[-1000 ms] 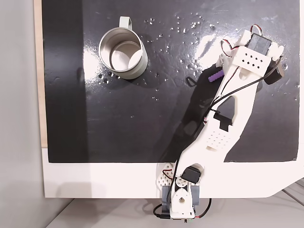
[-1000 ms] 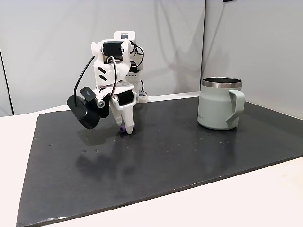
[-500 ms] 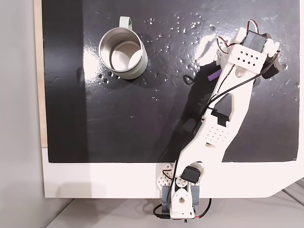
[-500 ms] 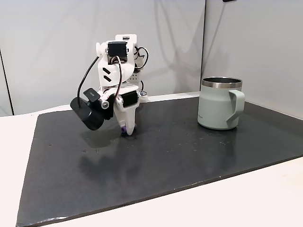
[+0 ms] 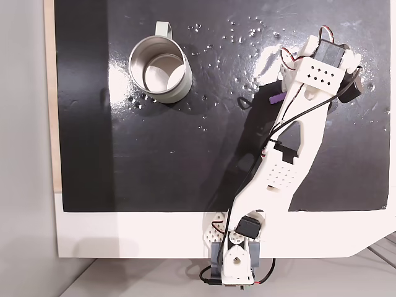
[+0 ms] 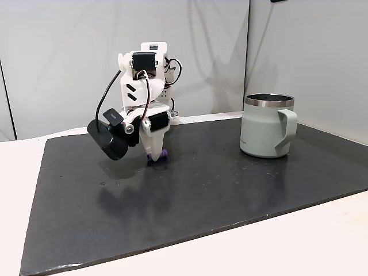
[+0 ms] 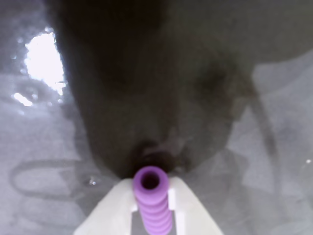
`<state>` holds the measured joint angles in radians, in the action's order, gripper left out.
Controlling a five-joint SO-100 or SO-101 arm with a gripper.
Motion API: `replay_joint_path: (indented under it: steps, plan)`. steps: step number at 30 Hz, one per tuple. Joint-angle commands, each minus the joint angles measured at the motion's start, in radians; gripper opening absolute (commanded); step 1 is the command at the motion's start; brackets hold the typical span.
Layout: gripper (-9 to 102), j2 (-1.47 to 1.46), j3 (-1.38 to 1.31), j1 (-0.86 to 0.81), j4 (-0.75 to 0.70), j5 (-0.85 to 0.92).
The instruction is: Grasp a pengrip and put it in the cup.
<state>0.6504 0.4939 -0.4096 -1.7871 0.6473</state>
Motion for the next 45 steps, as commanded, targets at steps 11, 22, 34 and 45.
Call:
replay_joint_path:
  steps: [11,22,34,45]
  plan:
    - [0,0.431,0.124,0.104,-0.017,-0.06]
    - [0,0.706,0.124,0.204,-0.018,-0.121]
    - [0,0.528,-0.216,0.376,-0.015,-0.364]
    - [0,0.417,-0.328,0.624,-0.014,-0.531]
